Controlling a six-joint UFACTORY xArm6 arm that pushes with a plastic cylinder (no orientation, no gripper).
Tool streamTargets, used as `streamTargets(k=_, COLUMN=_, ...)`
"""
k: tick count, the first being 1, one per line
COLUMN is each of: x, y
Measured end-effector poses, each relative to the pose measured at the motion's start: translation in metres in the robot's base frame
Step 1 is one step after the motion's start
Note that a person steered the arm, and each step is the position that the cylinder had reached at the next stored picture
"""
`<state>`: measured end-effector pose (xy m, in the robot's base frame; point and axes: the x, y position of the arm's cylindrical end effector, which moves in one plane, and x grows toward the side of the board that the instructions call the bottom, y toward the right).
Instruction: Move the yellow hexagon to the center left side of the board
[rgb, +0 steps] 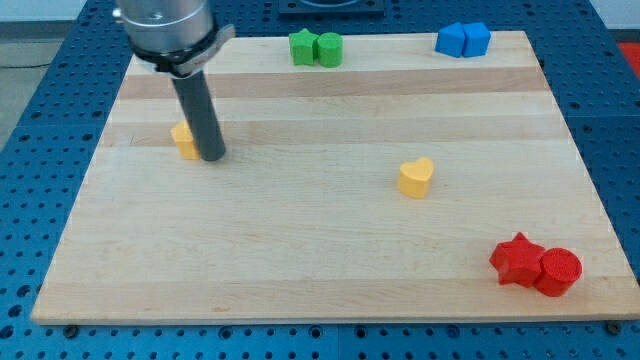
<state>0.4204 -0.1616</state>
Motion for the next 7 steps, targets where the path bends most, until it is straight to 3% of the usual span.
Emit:
streamTargets(k=2, x=-0.012, y=-0.004)
streamTargets(k=5, x=-0.012, y=-0.072)
streamTargets(k=7, x=-0.01, y=-0.078)
